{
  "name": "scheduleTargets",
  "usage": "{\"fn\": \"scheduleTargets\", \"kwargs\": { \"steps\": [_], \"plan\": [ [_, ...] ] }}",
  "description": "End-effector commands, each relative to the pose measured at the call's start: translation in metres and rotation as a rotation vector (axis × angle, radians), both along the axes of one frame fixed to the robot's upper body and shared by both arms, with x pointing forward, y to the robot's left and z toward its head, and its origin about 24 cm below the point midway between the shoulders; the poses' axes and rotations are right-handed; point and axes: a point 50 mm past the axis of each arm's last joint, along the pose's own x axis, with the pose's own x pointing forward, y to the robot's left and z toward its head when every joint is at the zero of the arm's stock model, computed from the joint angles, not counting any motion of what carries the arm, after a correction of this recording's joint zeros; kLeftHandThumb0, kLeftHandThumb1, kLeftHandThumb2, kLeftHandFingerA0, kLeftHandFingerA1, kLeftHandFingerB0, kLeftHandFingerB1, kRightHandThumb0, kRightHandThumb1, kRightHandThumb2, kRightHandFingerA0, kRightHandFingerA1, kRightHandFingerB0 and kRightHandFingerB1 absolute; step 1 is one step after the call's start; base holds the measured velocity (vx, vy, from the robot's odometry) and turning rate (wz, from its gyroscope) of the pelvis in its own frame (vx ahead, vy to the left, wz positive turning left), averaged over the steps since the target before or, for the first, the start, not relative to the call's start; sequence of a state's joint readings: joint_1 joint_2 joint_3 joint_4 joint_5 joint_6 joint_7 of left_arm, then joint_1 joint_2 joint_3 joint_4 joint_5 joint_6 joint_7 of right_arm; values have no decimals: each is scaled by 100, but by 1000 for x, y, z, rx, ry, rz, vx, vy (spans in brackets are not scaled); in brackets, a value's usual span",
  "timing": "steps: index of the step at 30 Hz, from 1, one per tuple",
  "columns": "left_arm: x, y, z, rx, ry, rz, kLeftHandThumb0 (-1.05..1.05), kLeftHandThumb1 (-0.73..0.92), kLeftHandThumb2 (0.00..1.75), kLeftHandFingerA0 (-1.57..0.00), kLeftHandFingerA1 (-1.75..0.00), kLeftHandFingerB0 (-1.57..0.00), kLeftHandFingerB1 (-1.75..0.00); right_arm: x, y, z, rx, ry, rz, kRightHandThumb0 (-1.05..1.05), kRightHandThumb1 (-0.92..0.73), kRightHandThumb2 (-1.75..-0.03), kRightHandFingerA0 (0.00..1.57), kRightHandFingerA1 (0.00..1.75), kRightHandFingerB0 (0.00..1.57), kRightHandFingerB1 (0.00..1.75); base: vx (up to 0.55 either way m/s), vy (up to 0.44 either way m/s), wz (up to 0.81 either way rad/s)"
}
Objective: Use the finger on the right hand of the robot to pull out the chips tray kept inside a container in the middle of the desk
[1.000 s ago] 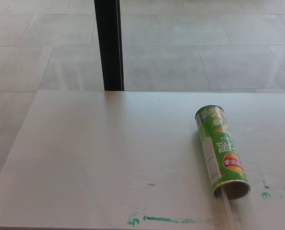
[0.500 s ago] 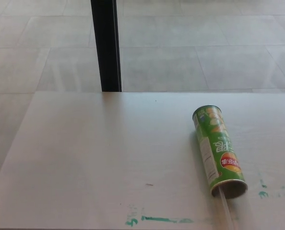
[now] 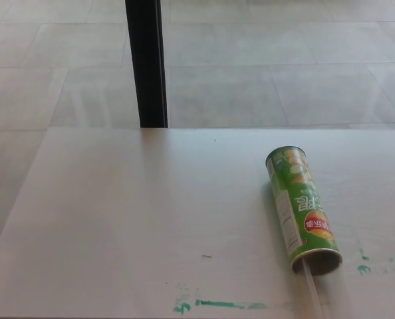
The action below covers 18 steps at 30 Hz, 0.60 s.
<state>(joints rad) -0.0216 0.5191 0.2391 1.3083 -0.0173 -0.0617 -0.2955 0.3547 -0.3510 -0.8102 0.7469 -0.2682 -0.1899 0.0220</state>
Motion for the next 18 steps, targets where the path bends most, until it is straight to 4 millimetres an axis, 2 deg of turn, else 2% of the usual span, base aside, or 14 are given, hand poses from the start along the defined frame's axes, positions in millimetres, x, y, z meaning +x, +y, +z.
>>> {"fn": "scheduleTargets", "kwargs": {
  "steps": [1, 2, 3, 4, 5, 6, 11, 12, 13, 14, 15, 16, 17, 18],
  "plan": [
    [-3, 6, 4, 18, 3, 13, -59, 69, 61, -51, -59, -59, -53, -5, 5, -15, 32, -1, -56, -23, -63, -58, 67, 72, 33, 40, 0, 0, 0],
    [-4, 7, 4, 15, 4, 13, -59, 68, 61, -48, -59, -58, -52, -7, 6, -17, 36, 17, -40, -23, -61, -58, 51, 52, 36, 39, 0, 0, 0],
    [-5, 7, 5, 10, 4, 13, -59, 68, 61, -48, -59, -58, -52, -11, 10, -20, 43, 44, -15, -23, -61, -58, 51, 52, 36, 39, 0, 0, 0],
    [-5, 7, 5, 2, 2, 20, -58, 69, 61, -45, -58, -55, -51, -10, 11, -22, 87, -5, -29, -18, -63, -58, 59, 68, 33, 40, 0, 0, 0],
    [-7, 7, 4, 15, 6, 25, -57, 68, 60, -47, -57, -58, -52, -10, 11, -21, 72, 30, -1, -22, -63, -59, 54, 56, 34, 40, 0, 0, 0],
    [-7, 7, 4, 18, 10, 11, -57, 71, 61, -46, -56, -61, -56, -10, 11, -22, 84, 24, 3, -20, -62, -58, 67, 67, 32, 41, 0, 0, 0],
    [-7, 5, 3, 16, -1, 2, -57, 70, 61, -46, -57, -57, -53, -6, 13, -22, 126, -6, 30, -21, -63, -58, 70, 72, 33, 41, 0, 0, 0],
    [-3, 6, 4, 17, -8, -1, -58, 70, 61, -45, -57, -58, -54, -3, 14, -22, 120, -23, 39, -15, -44, -93, 66, 77, 24, 56, 0, 0, 0],
    [-3, 6, 5, -1, -17, -15, -59, 55, 95, -38, -63, -52, -65, -3, 14, -23, 133, -12, 35, -21, -64, -58, 69, 72, 33, 41, 0, 0, 0],
    [-3, 6, 5, -4, -19, 14, -58, 69, 61, -45, -59, -62, -70, -3, 13, -23, 135, 2, 47, -22, -64, -58, 72, 70, 31, 40, 0, 0, 0],
    [-3, 6, 5, -5, -20, 18, -58, 69, 61, -45, -59, -62, -70, -3, 13, -23, 136, 4, 49, -22, -64, -58, 72, 70, 31, 40, 0, 0, 0],
    [-4, 6, 5, 10, -7, 8, -58, 69, 60, -47, -59, -60, -64, -6, 14, -24, 251, -139, -35, -14, -66, -60, 65, 86, 26, 44, 0, 0, 0],
    [-4, 6, 5, 10, -7, 8, -58, 69, 60, -47, -59, -60, -64, -6, 14, -24, 252, -139, -35, -14, -66, -60, 65, 86, 26, 44, 0, 0, 0],
    [-3, 6, 5, 24, 11, -10, -58, 70, 61, -50, -60, -59, -60, -6, 13, -25, 229, -98, -33, -13, -46, -94, 68, 80, 19, 54, 0, 0, 0]
  ]
}}
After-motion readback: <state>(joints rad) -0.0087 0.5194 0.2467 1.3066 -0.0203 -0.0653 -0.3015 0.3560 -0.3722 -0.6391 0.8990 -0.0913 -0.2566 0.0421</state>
